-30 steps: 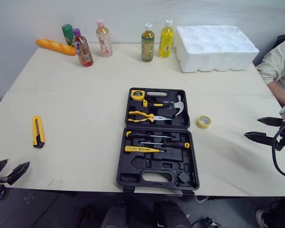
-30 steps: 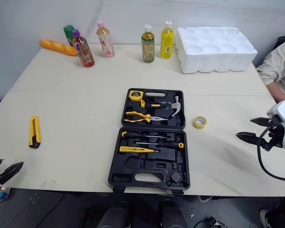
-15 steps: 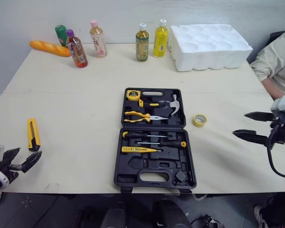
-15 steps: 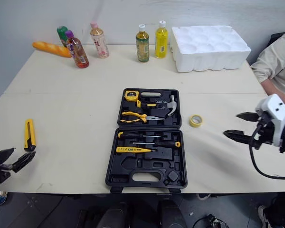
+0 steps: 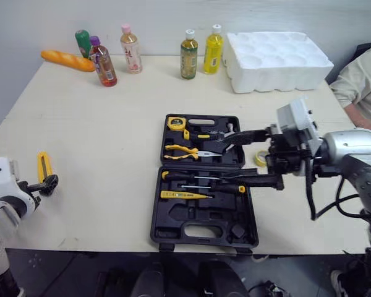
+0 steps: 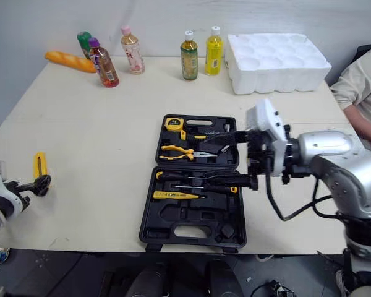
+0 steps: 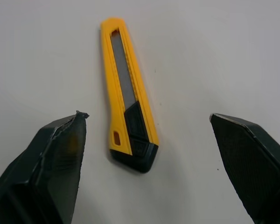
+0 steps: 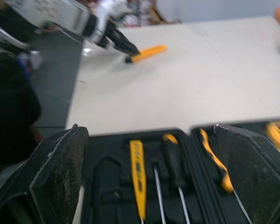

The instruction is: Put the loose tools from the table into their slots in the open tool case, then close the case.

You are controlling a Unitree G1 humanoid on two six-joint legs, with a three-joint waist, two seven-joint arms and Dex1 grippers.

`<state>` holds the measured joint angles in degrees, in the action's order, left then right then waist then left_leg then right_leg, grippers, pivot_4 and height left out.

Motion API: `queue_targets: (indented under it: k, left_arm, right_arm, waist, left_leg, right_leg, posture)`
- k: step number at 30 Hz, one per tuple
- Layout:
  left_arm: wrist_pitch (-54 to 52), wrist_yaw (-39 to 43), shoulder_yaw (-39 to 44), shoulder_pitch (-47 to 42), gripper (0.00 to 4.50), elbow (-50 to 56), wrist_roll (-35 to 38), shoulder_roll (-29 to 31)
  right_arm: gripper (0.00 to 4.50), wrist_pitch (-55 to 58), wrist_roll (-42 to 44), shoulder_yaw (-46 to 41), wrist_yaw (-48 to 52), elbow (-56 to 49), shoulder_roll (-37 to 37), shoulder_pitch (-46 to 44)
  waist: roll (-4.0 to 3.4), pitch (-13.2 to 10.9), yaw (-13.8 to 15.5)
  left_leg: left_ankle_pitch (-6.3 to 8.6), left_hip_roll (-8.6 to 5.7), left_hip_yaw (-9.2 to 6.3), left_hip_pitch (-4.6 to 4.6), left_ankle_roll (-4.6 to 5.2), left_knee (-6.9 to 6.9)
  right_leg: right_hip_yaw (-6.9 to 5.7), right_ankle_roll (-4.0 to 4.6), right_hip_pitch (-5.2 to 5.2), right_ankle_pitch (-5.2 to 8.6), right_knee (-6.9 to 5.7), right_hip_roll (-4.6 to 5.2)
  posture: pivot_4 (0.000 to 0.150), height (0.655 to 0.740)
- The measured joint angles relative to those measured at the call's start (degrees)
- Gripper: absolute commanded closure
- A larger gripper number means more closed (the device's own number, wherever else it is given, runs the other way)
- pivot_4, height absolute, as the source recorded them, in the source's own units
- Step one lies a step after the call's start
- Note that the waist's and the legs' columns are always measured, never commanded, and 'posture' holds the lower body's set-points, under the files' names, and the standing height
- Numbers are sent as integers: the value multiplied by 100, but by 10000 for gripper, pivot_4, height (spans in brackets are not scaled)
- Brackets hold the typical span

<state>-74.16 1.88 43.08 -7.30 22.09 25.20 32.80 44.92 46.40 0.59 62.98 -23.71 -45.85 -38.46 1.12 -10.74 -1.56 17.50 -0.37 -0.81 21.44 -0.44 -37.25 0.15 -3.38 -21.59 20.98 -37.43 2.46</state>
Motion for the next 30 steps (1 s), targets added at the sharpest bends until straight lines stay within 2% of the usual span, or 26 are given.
queue_targets:
  k: [6,18,21,26,27,30]
  left_arm:
    - [310,53,-581,-454,400,-931,-347,364]
    - [559,-169,-817,-1098,400,-1916,-705,230]
    - [592,-164,-840,-1167,7646,-2018,-726,241]
    - [615,-164,-964,-1255,28743,-2061,-742,241]
    - [608,-164,-975,-1262,31732,-2060,-746,244]
    - [639,-159,-1021,-1238,31707,-2050,-761,265]
  right_arm:
    - [0,18,29,98,-150,120,364,-132]
    - [0,56,66,113,-678,-80,670,-95]
    - [0,59,66,113,-717,-82,660,-93]
    - [0,60,64,85,-810,-109,584,-6]
    - [0,60,64,75,-825,-117,580,26]
    - [0,60,60,73,-861,-158,555,93]
  waist:
    - [5,0,39]
    - [3,1,-3]
    - [3,2,-1]
    - [3,2,-14]
    - [2,2,-16]
    - [2,2,-20]
  left_leg:
    - [1,0,-9,-1,5,2]
    - [-1,0,-4,-17,0,8]
    - [-2,0,-5,-18,-2,10]
    - [-3,0,-4,-18,-3,11]
    - [-3,0,-4,-18,-4,12]
    - [-3,0,-3,-18,-4,13]
  right_leg:
    - [-6,0,-2,0,-6,0]
    - [-3,0,-2,0,-25,1]
    - [-3,1,-2,0,-26,1]
    - [-2,0,-3,0,-25,0]
    - [-1,0,-3,0,-25,0]
    - [0,0,-4,0,-25,0]
  posture:
    - [1500,7400]
    - [1500,7400]
    - [1500,7400]
    - [1500,7400]
    - [1500,7400]
    - [1500,7400]
